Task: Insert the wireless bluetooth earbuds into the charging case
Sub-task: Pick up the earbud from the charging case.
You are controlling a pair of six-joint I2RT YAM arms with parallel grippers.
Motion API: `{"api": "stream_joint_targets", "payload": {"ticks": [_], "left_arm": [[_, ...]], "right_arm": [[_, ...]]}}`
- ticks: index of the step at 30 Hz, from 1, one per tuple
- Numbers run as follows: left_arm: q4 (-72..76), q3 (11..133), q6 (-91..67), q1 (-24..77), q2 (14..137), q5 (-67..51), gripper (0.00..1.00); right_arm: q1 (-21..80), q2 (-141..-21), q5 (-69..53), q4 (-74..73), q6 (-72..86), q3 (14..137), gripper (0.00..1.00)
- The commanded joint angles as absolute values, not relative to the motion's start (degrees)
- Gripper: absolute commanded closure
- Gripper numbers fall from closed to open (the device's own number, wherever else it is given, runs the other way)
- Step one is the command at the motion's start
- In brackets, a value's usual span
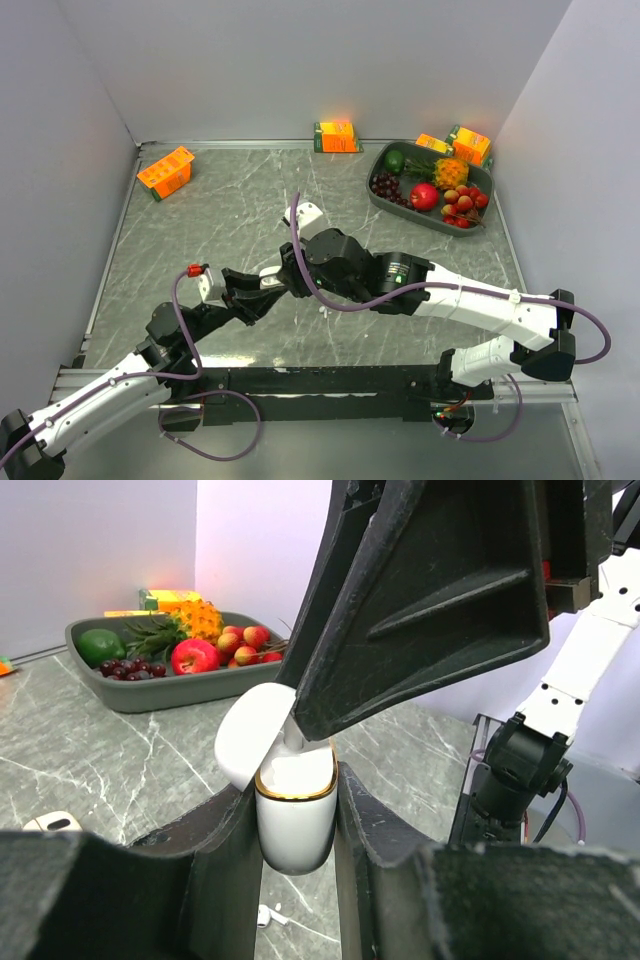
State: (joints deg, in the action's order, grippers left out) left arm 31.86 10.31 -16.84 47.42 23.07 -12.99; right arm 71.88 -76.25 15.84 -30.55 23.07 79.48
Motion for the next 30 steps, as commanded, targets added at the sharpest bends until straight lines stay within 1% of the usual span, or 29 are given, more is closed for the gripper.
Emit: {"api": "stream_joint_targets", "payload": {"ticks": [1,10,30], "left_arm": [[35.2,11.9,-17.2,47.8,22.7,-14.3,0.99],[35.5,11.9,-17.7,47.8,23.1,-14.3,0.99],[35.2,11.9,-18.3,47.8,22.7,-13.4,0.99]], "right_arm": [[72.2,-76.6,16.4,-29.2,23.0,82.7,0.85],[72.2,-75.8,16.8,-29.0,22.8,83.4,1.00],[72.2,-72.3,17.8,-27.7,22.2,83.3,1.00]]}}
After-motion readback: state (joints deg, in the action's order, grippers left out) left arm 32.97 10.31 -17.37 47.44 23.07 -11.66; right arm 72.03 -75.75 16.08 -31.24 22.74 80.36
